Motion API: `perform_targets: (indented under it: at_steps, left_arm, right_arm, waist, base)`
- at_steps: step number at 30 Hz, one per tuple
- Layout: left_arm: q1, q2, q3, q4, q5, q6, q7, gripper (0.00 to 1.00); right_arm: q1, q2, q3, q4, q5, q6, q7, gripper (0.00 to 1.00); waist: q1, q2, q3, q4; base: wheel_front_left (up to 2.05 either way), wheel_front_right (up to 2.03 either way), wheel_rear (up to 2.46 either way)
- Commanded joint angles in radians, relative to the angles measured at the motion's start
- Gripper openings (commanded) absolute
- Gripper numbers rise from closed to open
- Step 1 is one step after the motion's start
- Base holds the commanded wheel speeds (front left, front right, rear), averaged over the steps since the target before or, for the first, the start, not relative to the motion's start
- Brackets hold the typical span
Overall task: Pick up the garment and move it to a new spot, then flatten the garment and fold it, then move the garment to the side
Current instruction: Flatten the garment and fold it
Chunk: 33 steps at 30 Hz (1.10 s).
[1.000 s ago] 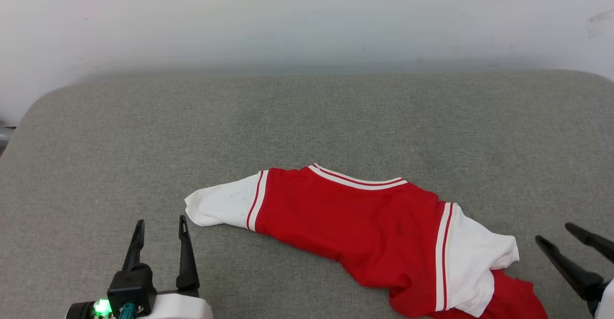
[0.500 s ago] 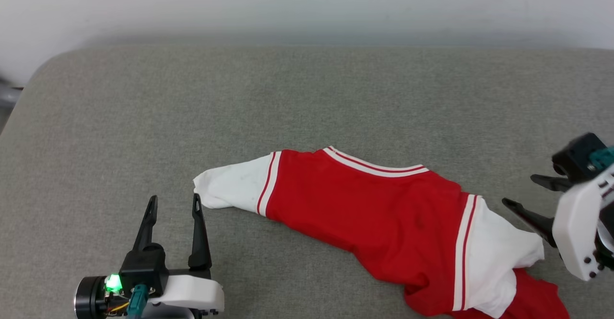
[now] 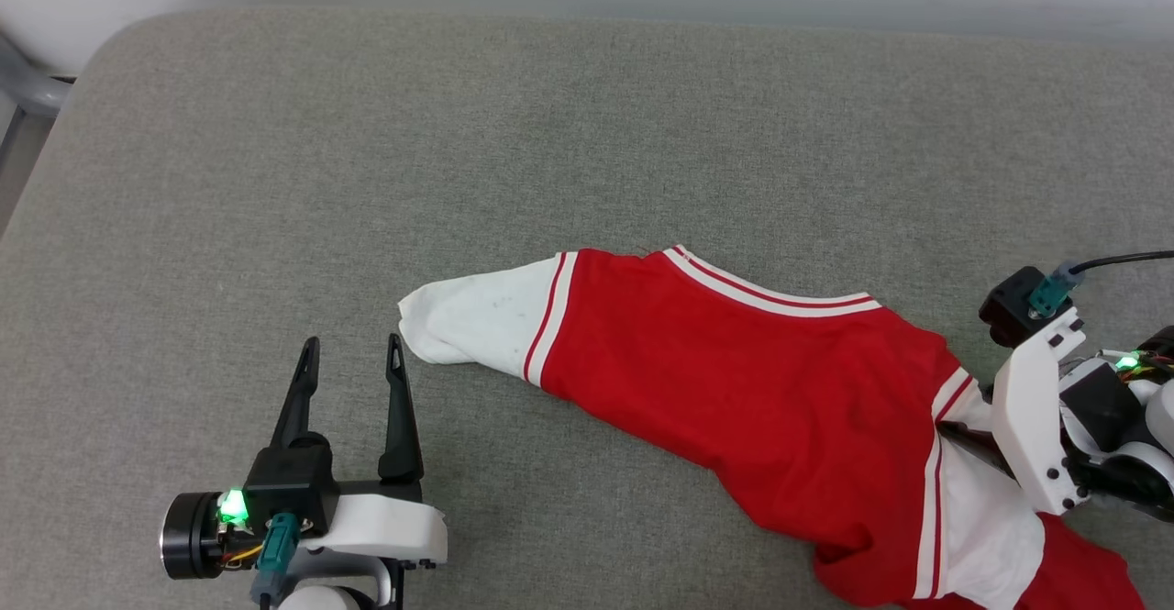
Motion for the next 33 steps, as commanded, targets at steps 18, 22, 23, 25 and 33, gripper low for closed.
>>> perform_targets:
  at_steps: [18, 22, 23, 25, 33]
  left_arm:
    - [0.039, -0.001, 0.022, -0.002, 0.018, -0.011, -0.003, 1.0]
    - [0.022, -0.001, 0.014, -0.004, 0.019, -0.015, -0.003, 1.0]
    - [0.018, -0.001, 0.01, -0.003, 0.018, -0.016, -0.003, 1.0]
    - [0.009, -0.001, 0.003, -0.001, 0.015, -0.016, -0.003, 1.0]
    - [-0.042, -0.001, -0.034, 0.002, -0.005, -0.001, -0.003, 1.0]
  right_arm:
    - [0.031, -0.12, -0.084, -0.172, 0.005, -0.002, -0.412, 0.0]
    - [-0.012, -0.12, -0.125, -0.191, -0.018, -0.002, -0.365, 0.0]
    - [-0.026, -0.117, -0.13, -0.188, -0.023, -0.002, -0.352, 0.0]
    - [-0.059, -0.109, -0.134, -0.172, -0.029, -0.002, -0.323, 0.0]
    - [-0.223, -0.031, -0.11, 0.159, -0.037, -0.002, -0.222, 0.0]
  waist:
    - [0.0, 0.0, -0.069, -0.061]
    - [0.0, 0.0, -0.051, -0.048]
    - [0.0, 0.0, -0.044, -0.042]
    - [0.0, 0.0, -0.03, -0.03]
    - [0.0, 0.0, 0.053, 0.032]
  base:
    - [0.0, 0.0, 0.0]
    - [0.0, 0.0, 0.0]
    - [0.0, 0.0, 0.0]
    - [0.0, 0.0, 0.0]
    - [0.0, 0.0, 0.0]
